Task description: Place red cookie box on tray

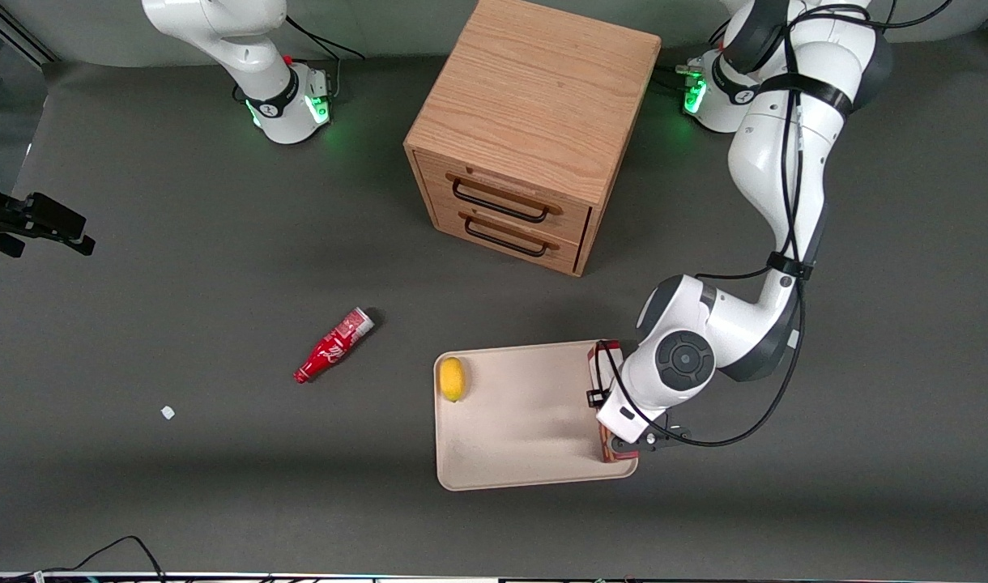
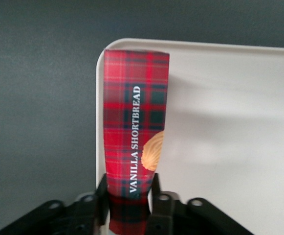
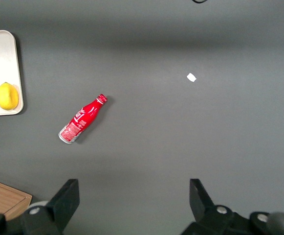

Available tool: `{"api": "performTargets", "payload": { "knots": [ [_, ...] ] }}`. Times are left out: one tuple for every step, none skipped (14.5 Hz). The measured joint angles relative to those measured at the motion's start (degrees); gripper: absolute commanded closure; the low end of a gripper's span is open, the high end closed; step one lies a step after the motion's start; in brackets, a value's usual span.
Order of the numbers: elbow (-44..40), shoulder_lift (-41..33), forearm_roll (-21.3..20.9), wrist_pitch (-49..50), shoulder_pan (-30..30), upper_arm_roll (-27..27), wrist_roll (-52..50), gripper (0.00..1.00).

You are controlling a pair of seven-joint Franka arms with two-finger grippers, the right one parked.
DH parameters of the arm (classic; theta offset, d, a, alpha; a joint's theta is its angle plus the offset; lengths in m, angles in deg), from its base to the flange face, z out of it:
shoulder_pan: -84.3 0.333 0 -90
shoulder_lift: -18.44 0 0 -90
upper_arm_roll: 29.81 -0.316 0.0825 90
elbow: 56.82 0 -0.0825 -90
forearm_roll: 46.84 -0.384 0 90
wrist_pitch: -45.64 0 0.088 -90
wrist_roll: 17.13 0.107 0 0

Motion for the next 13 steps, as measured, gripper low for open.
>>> {"api": "performTargets", "payload": {
  "knots": [
    [-0.1,0.0,0.0,-0.1,0.0,0.0,0.0,0.0],
    [-0.1,-0.1,-0.1,-0.2,0.0,-0.1,0.0,0.0],
    [-0.1,-0.2,-0.1,-0.4,0.0,-0.1,0.0,0.0],
    [0.0,-0.7,-0.1,-0.4,0.1,-0.3,0.0,0.0],
    [0.1,-1.7,-0.1,-0.4,0.3,-0.6,0.0,0.0],
    [0.6,-3.4,0.0,-0.4,1.0,-0.8,0.0,0.0],
    [1.7,-6.1,0.2,0.0,2.1,-0.9,0.0,0.0],
    [3.2,-9.4,0.9,0.9,3.6,-0.9,0.1,0.0],
    [5.2,-13.3,1.8,2.6,5.5,-0.9,0.8,0.0],
    [7.4,-17.4,3.0,5.0,7.9,-0.9,2.9,0.0],
    [9.5,-21.4,4.3,7.7,10.5,-0.9,6.2,0.0],
    [11.5,-25.2,5.3,10.5,13.4,-0.9,9.6,0.0],
    [13.7,-28.8,5.8,12.9,16.2,-0.9,12.6,0.0]
  ]
}}
